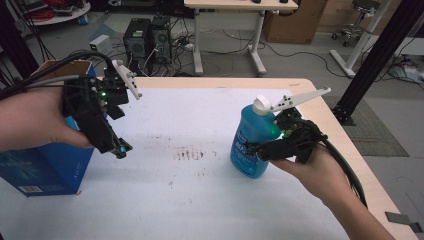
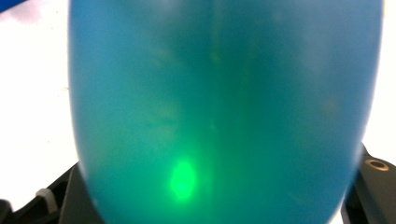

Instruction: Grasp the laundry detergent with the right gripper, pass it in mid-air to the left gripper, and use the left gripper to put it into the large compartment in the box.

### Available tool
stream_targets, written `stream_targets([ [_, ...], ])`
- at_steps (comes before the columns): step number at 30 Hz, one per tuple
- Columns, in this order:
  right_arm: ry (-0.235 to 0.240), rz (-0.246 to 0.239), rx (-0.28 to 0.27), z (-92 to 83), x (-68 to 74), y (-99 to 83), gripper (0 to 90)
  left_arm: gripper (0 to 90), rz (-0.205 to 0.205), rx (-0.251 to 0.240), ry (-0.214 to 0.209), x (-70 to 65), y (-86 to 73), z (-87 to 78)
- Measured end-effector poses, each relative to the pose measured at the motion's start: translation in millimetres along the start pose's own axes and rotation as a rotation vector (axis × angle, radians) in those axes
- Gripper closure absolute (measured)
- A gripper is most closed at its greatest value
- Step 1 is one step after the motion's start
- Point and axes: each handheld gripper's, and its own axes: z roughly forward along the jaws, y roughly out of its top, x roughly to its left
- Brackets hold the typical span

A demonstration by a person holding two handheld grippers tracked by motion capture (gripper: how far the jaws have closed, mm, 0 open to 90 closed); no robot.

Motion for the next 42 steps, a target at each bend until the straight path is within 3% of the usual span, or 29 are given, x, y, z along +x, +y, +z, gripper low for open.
stream_targets([
  [5, -0.002, 0.007, -0.013, 1.3, -0.4, 0.7, 33.6, 17.5, -0.006, -0.005, 0.001, -0.3, -0.3, -0.2],
  [12, 0.008, -0.017, -0.029, 1.9, 3.0, 0.2, 42.0, 17.5, -0.006, -0.005, 0.001, 0.5, -1.0, -0.4],
  [19, 0.015, -0.003, -0.052, 1.9, 2.6, -2.4, 43.6, 17.5, -0.003, -0.002, 0.000, 0.6, -0.3, 0.0],
  [30, 0.049, -0.052, -0.051, 0.6, -4.0, -0.1, 44.7, 17.5, 0.001, -0.005, -0.002, 1.7, 0.1, -3.7],
  [35, 0.088, -0.082, -0.070, -7.5, -9.7, 11.5, 44.7, 17.5, 0.015, -0.016, -0.010, 1.2, 4.0, -8.2],
  [42, 0.188, -0.170, -0.085, -18.3, -11.5, 41.2, 44.7, 17.5, 0.046, -0.051, -0.023, 2.6, 14.5, -24.4],
])
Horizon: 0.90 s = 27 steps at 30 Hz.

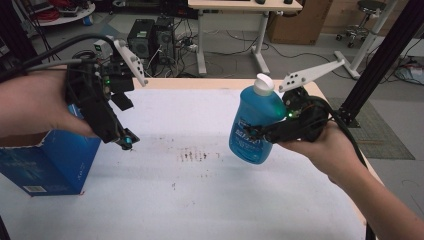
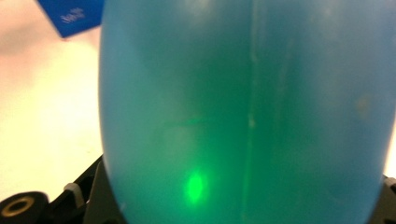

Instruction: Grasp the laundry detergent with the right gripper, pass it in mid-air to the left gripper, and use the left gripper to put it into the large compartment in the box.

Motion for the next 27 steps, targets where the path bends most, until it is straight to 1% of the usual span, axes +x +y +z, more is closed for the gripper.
stream_targets([
  [1, 0.040, -0.029, 0.002, -0.5, -0.9, 10.6, 44.7, 17.5, 0.019, -0.022, -0.010, 0.4, 5.5, -8.3],
  [2, 0.062, -0.042, 0.001, -0.3, -1.1, 16.0, 44.8, 17.5, 0.029, -0.023, -0.011, 1.1, 7.5, -11.6],
  [3, 0.080, -0.053, 0.001, -0.2, -1.1, 20.0, 44.7, 17.5, 0.034, -0.034, -0.013, 1.4, 10.0, -15.4],
  [4, 0.080, -0.053, 0.001, -0.2, -1.1, 20.0, 44.7, 17.5, 0.034, -0.034, -0.013, 1.4, 10.0, -15.4],
  [5, 0.130, -0.090, -0.005, 1.4, -0.5, 32.1, 44.7, 17.5, 0.051, -0.049, -0.022, 3.1, 15.1, -24.9],
  [6, 0.130, -0.090, -0.005, 1.4, -0.5, 32.1, 44.7, 17.5, 0.051, -0.049, -0.022, 3.1, 15.1, -24.9],
  [7, 0.170, -0.124, -0.003, 3.5, 0.9, 43.2, 44.8, 17.5, 0.069, -0.075, -0.036, 5.1, 21.0, -36.3],
  [8, 0.170, -0.124, -0.003, 3.5, 0.9, 43.2, 44.8, 17.5, 0.069, -0.075, -0.036, 5.1, 21.0, -36.3],
  [10, 0.207, -0.159, -0.001, 6.2, 3.4, 55.3, 44.7, 17.5, 0.086, -0.112, -0.055, 6.5, 28.3, -51.0],
  [11, 0.234, -0.176, -0.002, 8.3, 5.0, 64.0, 44.8, 17.5, 0.093, -0.117, -0.060, 7.0, 29.9, -54.5],
  [13, 0.262, -0.194, -0.009, 10.4, 6.1, 71.9, 44.8, 17.5, 0.105, -0.142, -0.069, 7.2, 34.8, -63.7],
  [14, 0.279, -0.205, -0.011, 12.0, 7.3, 77.5, 44.8, 17.5, 0.107, -0.143, -0.071, 7.0, 36.5, -66.6],
  [16, 0.302, -0.235, -0.009, 14.2, 9.8, 84.9, 44.8, 17.5, 0.127, -0.145, -0.070, 7.5, 41.0, -73.2],
  [17, 0.314, -0.250, -0.006, 15.7, 11.7, 89.1, 44.8, 17.5, 0.126, -0.153, -0.076, 7.5, 43.0, -75.8],
  [18, 0.314, -0.250, -0.006, 15.7, 11.7, 89.1, 44.8, 17.5, 0.126, -0.153, -0.076, 7.5, 43.0, -75.8],
  [19, 0.345, -0.278, 0.002, 19.2, 15.9, 97.3, 44.8, 17.5, 0.133, -0.170, -0.083, 8.3, 47.1, -81.3],
  [21, 0.366, -0.298, 0.007, 22.2, 19.0, 102.7, 44.8, 17.5, 0.144, -0.176, -0.086, 9.5, 50.4, -85.7],
  [23, 0.383, -0.325, 0.016, 25.8, 23.8, 108.6, 44.8, 17.5, 0.150, -0.180, -0.087, 10.0, 52.8, -88.5],
  [24, 0.383, -0.325, 0.016, 25.8, 23.8, 108.6, 44.8, 17.5, 0.150, -0.180, -0.087, 10.0, 52.8, -88.5],
  [25, 0.388, -0.334, 0.019, 26.8, 25.5, 110.5, 44.8, 17.5, 0.150, -0.187, -0.090, 9.4, 54.5, -89.0],
  [27, 0.408, -0.355, 0.022, 29.8, 30.1, 115.8, 44.8, 17.5, 0.157, -0.182, -0.105, 7.8, 57.9, -88.9],
])
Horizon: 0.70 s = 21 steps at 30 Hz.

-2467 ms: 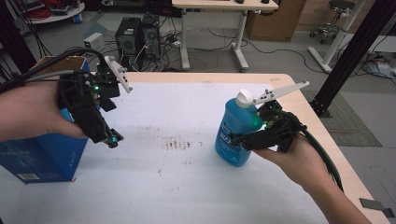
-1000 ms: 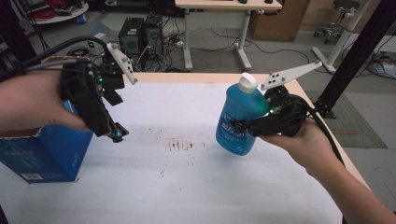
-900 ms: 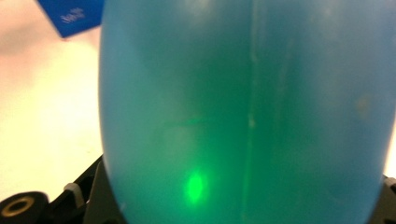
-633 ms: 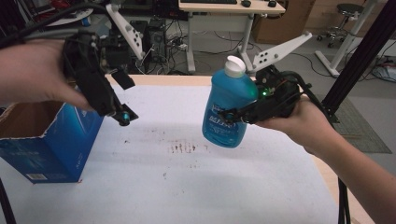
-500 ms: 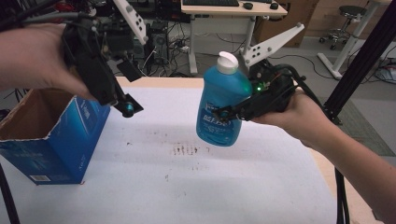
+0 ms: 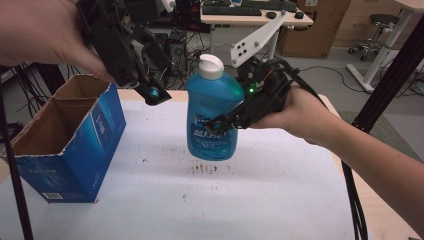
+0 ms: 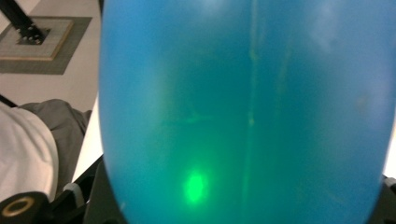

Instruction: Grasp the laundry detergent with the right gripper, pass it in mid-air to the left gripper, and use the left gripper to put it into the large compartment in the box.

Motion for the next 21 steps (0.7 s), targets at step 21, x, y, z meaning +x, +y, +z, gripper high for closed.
stream_targets([
  [21, 0.105, -0.069, 0.045, 30.1, 4.7, 31.1, 44.8, 17.9, 0.094, 0.118, -0.002, -5.8, 22.6, 23.2],
])
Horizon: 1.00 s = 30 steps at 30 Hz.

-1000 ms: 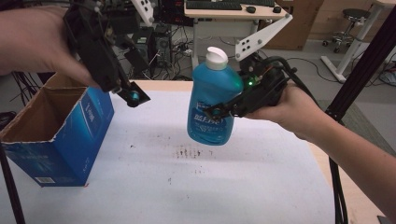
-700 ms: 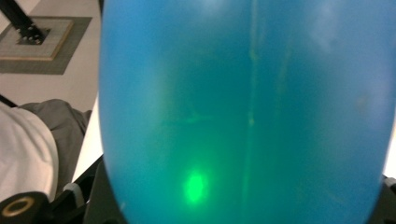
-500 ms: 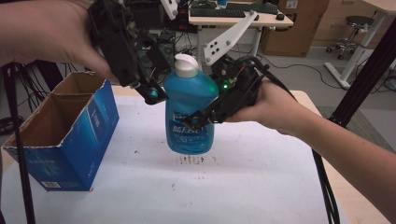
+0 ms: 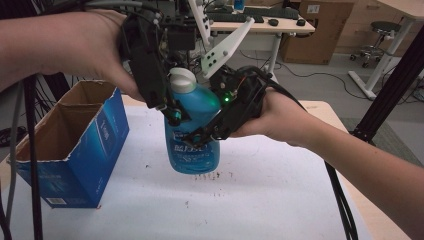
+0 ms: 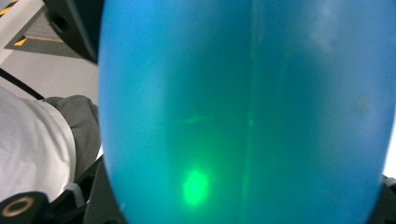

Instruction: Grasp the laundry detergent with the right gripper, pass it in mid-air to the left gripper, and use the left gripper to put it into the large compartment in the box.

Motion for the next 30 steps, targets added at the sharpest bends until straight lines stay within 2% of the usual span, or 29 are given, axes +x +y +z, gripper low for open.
stream_targets([
  [6, 0.006, -0.003, 0.004, 1.5, -0.1, 2.1, 44.8, 20.3, -0.006, 0.008, 0.004, -0.8, -0.1, 1.3],
  [15, -0.005, -0.001, -0.004, -1.8, -0.8, 2.8, 44.8, 23.2, 0.009, 0.024, 0.015, -1.9, 2.5, 2.1],
  [17, -0.002, 0.004, -0.003, -2.0, -0.6, 2.6, 44.8, 28.2, 0.010, 0.025, 0.006, -2.7, 3.2, 1.9],
  [21, 0.013, 0.012, -0.005, -2.5, -0.1, 2.7, 44.8, 29.5, 0.006, 0.033, 0.006, -2.6, 4.2, 3.0],
  [30, 0.007, 0.009, -0.004, -2.6, -1.8, 2.0, 44.8, 32.7, 0.006, 0.045, -0.006, -2.8, 4.7, 4.7],
])
